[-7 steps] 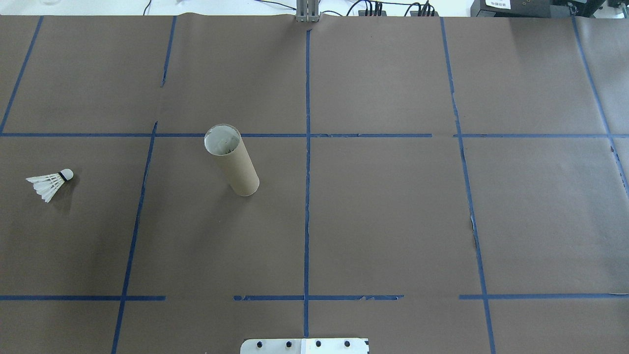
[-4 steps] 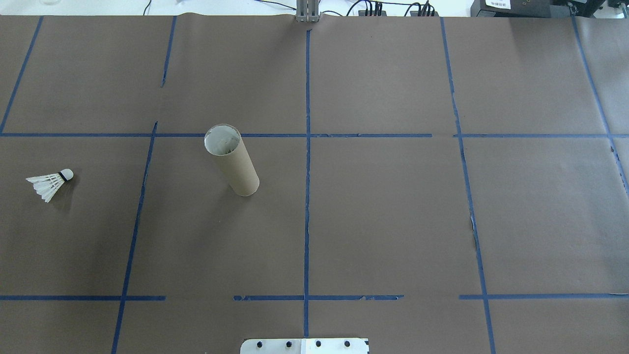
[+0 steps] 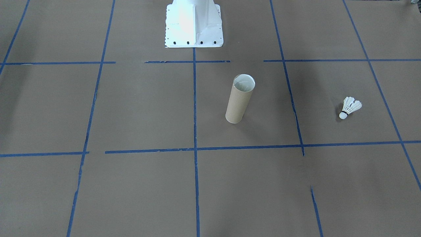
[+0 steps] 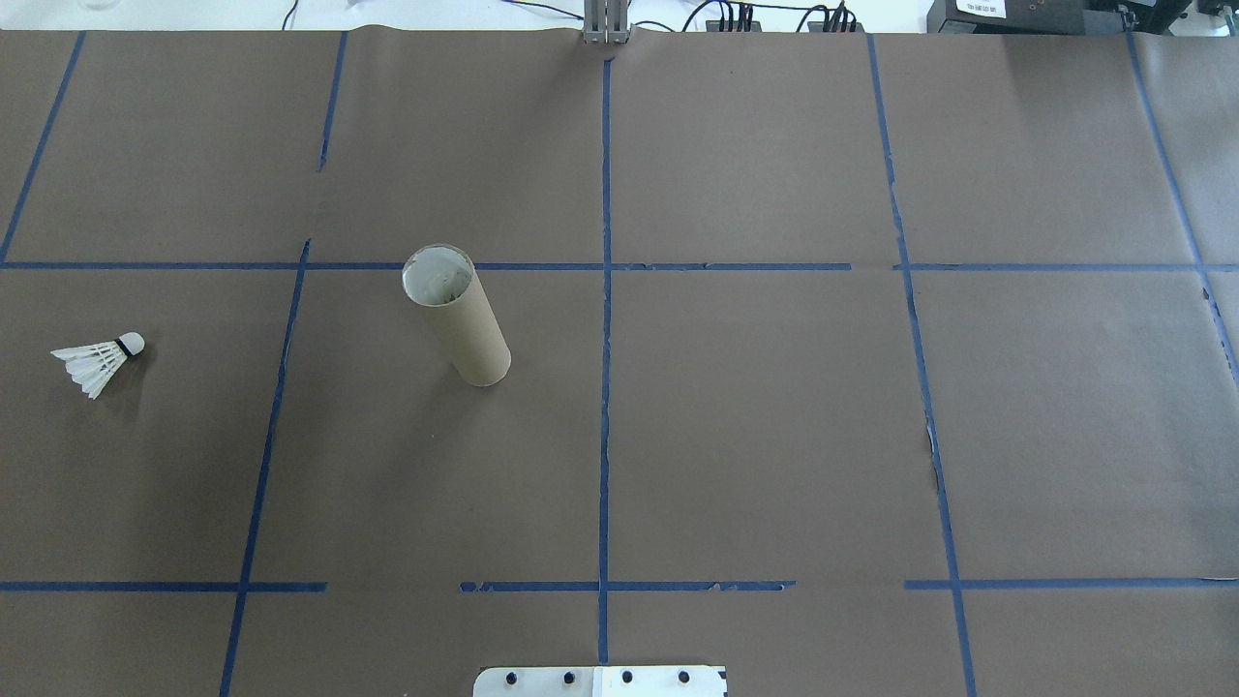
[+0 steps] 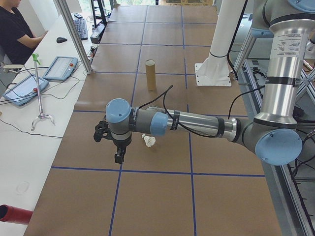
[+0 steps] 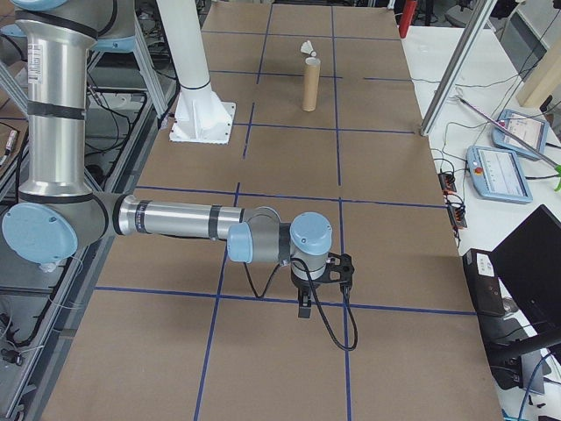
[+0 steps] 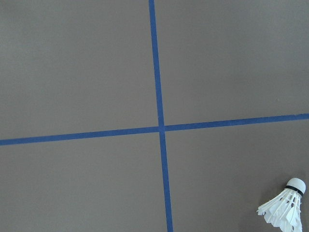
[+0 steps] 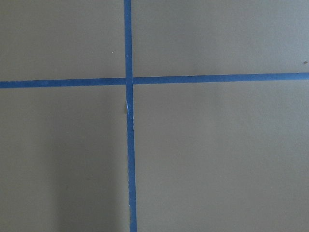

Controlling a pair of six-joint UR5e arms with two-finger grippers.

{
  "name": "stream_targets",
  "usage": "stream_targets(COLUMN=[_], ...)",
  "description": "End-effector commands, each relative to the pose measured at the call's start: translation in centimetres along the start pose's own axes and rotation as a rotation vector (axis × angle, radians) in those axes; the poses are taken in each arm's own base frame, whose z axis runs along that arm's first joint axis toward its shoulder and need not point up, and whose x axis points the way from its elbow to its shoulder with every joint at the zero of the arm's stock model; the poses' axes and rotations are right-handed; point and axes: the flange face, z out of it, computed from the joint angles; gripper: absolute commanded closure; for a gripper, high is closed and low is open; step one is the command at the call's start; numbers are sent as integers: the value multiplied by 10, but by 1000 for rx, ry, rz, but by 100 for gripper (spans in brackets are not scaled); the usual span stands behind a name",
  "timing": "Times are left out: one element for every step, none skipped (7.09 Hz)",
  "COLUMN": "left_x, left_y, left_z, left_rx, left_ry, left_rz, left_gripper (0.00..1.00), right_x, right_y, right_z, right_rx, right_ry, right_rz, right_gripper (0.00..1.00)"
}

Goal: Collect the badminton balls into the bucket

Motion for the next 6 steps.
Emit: stream_targets(left_x=[-9, -15, -5, 13, 29, 47], left_y=[-6, 6, 6, 6, 17, 32], left_z=[11, 20, 30, 43, 58, 74], left_rx=[145, 162, 148, 153, 167, 179], left_ry=[-3, 0, 24, 53, 89, 140], left_rz=[148, 162, 45, -45, -121, -227], left_gripper=[0, 0, 0, 0, 0, 0], right_x=[0, 0, 0, 0, 1, 0], right_y=[0, 0, 0, 0, 1, 0], right_z=[1, 0, 0, 1, 0, 1], right_rx=[-1, 0, 0, -1, 0, -1], right_ry=[0, 0, 0, 0, 0, 0], right_rz=[1, 1, 0, 1, 2, 1], right_gripper=[0, 0, 0, 0, 0, 0])
